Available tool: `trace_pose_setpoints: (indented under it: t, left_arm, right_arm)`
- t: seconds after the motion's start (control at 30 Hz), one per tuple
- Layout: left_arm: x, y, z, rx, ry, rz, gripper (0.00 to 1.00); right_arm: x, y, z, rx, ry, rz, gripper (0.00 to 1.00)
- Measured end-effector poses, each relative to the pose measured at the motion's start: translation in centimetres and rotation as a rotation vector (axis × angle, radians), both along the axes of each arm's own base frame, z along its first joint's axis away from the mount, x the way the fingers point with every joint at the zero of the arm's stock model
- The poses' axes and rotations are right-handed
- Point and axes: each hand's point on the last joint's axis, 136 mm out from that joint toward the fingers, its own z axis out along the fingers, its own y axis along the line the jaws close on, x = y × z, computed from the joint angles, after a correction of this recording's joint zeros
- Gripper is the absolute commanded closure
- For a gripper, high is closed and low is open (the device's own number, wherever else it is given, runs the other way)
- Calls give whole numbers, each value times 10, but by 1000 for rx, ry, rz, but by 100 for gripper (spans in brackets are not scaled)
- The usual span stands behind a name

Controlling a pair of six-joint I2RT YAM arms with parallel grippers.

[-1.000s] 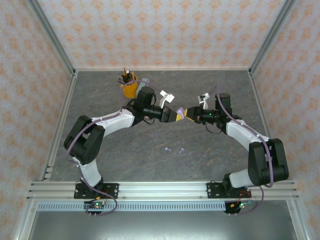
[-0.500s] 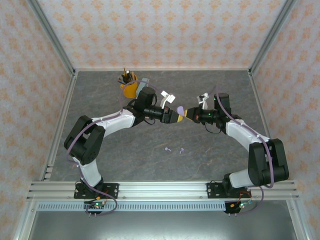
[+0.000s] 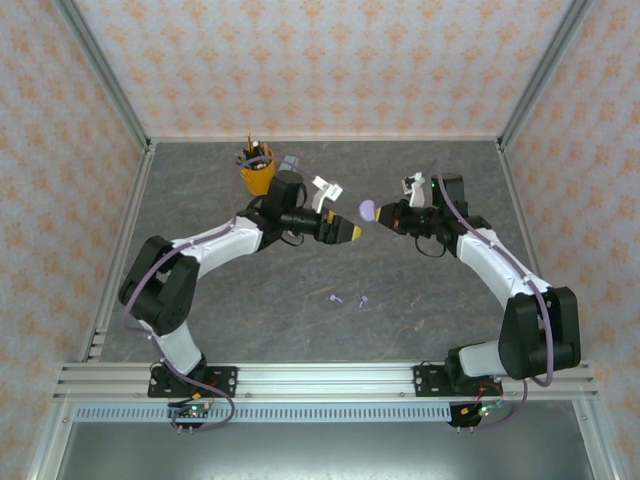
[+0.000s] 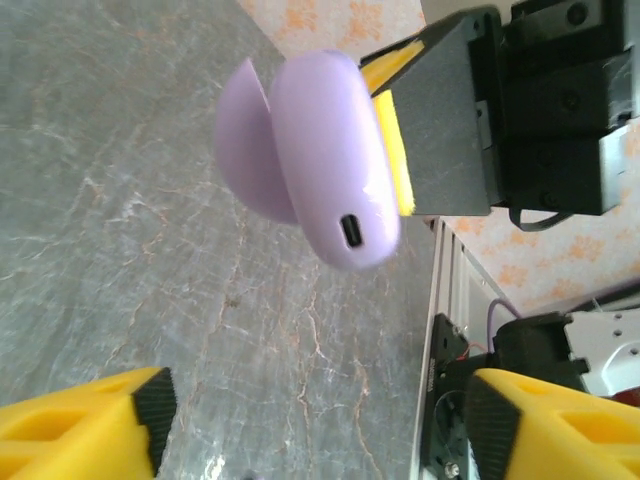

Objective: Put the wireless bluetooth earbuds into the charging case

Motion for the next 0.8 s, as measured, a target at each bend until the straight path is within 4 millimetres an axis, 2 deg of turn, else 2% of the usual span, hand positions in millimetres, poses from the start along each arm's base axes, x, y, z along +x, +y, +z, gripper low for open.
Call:
trace_pose_setpoints:
  t: [0.1,0.23,0.33,0.43,0.67,0.8]
  left_arm:
    - [12,20,25,22,-43,25,8]
    - [36,40,61,60,-107,27,8]
    - [45,44,73,85,-121,-18,8]
    - [43,42,61,116,-75,-89,9]
    - [28,42,4,188,119,-214,13]
    - [22,41,-8,188,176,-256,15]
  right_arm:
    - [8,-1,2,-54,-25,11,100]
    - [13,6,-6,-110,-41,56,100]
    - [13,15,-11,-145,-49,110,100]
    - [13,25,-9,-172,-80,167,100]
    - [13,37,2,-213,-143,254,100]
    - [12,42,0,-233,-144,293,100]
